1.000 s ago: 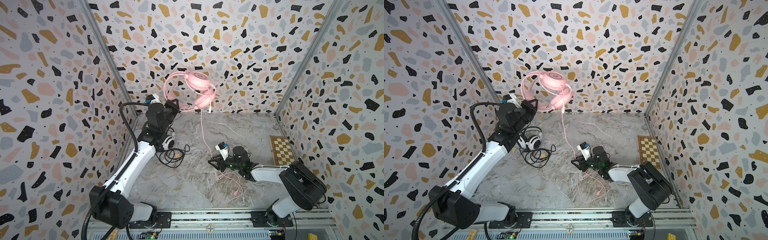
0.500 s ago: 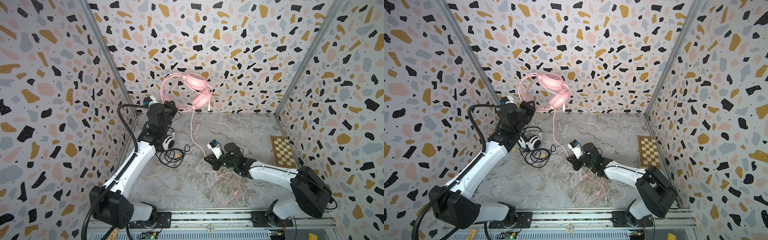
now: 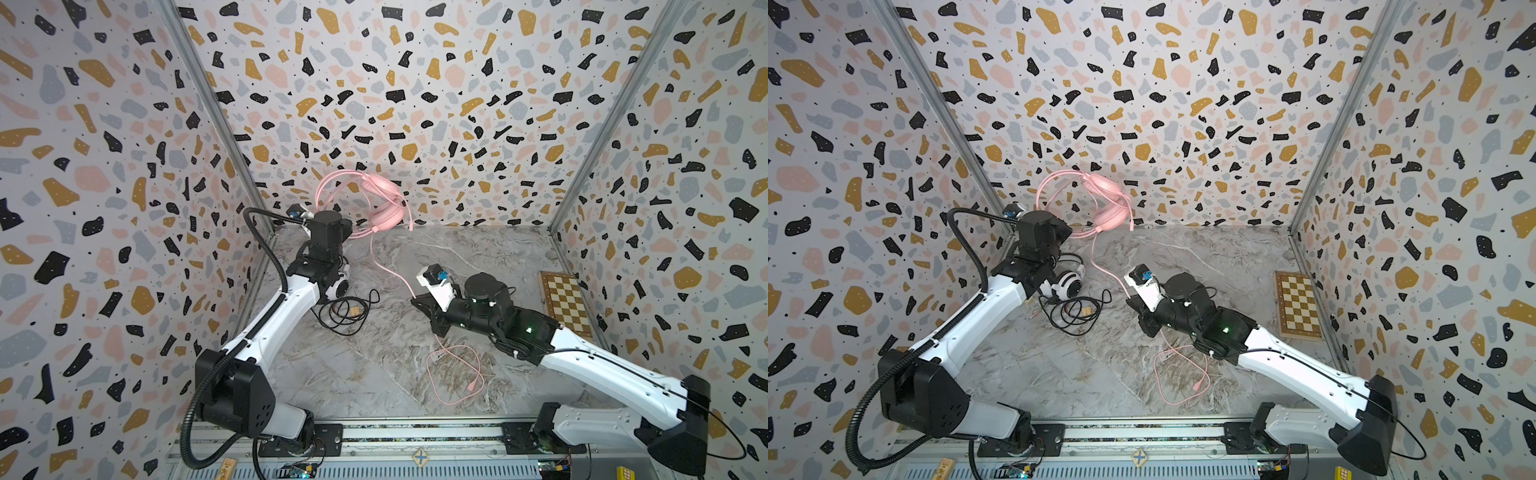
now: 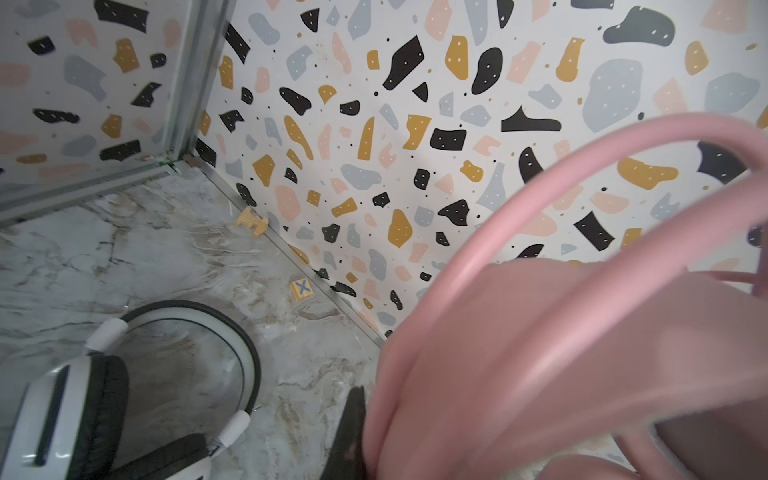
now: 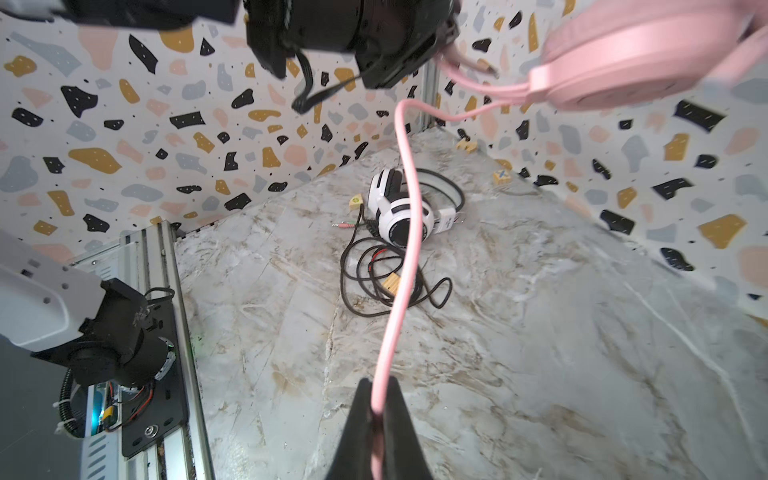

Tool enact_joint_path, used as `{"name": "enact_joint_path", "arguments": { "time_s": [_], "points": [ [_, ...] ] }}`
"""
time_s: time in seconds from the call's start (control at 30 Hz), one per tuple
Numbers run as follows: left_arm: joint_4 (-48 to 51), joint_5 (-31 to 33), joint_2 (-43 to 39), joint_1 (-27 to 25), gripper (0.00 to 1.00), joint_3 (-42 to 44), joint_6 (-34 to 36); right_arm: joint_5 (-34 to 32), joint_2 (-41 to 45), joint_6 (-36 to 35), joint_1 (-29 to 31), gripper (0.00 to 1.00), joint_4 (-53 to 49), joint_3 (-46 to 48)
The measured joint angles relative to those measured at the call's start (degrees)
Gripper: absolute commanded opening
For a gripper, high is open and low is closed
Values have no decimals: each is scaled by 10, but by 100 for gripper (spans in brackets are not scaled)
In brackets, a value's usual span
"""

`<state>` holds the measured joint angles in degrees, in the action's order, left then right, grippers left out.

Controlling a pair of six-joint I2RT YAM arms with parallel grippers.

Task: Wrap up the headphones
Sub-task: 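Lift the pink cable up toward the held headset with the right gripper, then loop the pink cable around the headset again with the right gripper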

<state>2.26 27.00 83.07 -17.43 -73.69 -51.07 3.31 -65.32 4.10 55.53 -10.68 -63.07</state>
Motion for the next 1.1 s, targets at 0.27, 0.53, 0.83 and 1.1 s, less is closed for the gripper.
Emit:
{"name": "enact_joint_path", "arguments": {
  "time_s": [0.27,0.53,0.83,1.1],
  "points": [
    [8,53,0,-25,0,20,65,-69,53,-24,1,4,-47,-39],
    [33,96,21,-104,0,20,159,-107,38,-73,1,3,-52,-122],
    [34,111,5,-132,0,78,243,-123,2,-115,-38,0,-41,-173],
    [27,104,-31,-132,0,133,271,-78,-36,-109,-143,0,-26,-215]
  ]
}}
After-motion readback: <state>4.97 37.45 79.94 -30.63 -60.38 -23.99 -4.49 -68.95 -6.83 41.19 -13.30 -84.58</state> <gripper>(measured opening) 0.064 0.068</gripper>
